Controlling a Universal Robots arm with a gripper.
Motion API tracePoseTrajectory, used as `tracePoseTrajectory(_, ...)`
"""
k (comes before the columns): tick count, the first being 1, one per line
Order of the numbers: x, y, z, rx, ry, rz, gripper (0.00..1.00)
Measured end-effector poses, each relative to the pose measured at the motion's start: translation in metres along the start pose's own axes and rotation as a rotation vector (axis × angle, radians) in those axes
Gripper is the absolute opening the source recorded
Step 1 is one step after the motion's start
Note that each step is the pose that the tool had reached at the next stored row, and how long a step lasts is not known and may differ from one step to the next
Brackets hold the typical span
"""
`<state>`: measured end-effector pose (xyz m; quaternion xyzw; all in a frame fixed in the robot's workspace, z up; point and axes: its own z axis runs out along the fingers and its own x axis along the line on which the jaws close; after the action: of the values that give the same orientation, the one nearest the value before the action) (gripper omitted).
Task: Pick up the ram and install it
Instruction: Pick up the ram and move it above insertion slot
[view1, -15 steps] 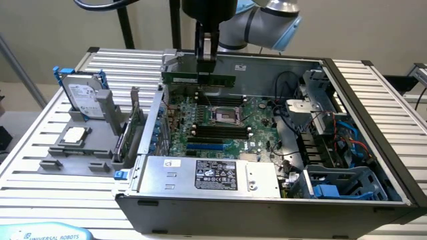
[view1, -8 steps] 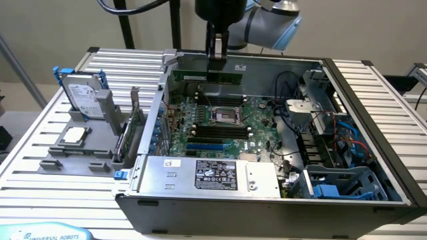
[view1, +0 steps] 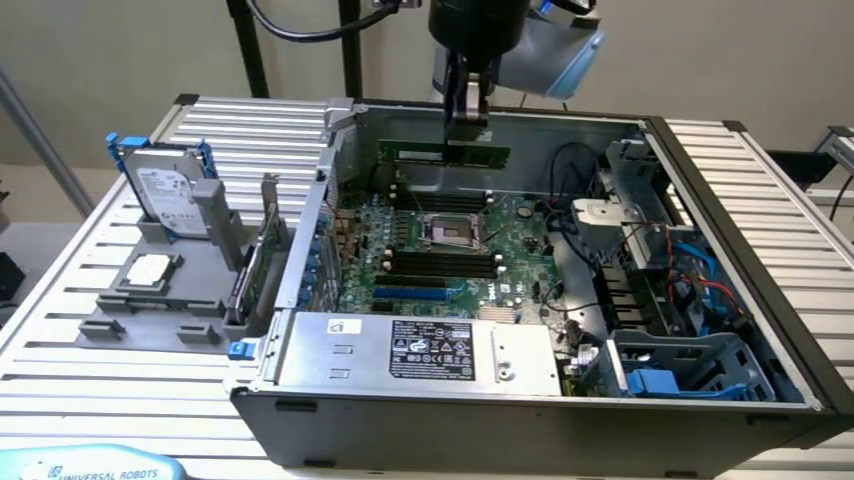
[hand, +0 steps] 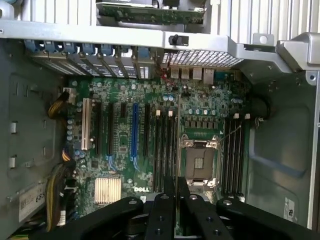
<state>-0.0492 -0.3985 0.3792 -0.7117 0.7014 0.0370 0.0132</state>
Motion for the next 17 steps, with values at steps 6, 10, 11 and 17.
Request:
tracePoseTrajectory(6, -0.004, -0.0140, 0.0058, 0.0000, 0.0021, 0.000, 0.14)
tracePoseTrajectory(10, -0.004, -0.0141, 0.0057, -0.0001, 0.0027, 0.000, 0.14)
tracePoseTrajectory(11, -0.004, -0.0141, 0.0057, -0.0001, 0.0026, 0.000, 0.14)
tracePoseTrajectory(17, -0.004, -0.0141, 0.0057, -0.0001, 0.0026, 0.000, 0.14)
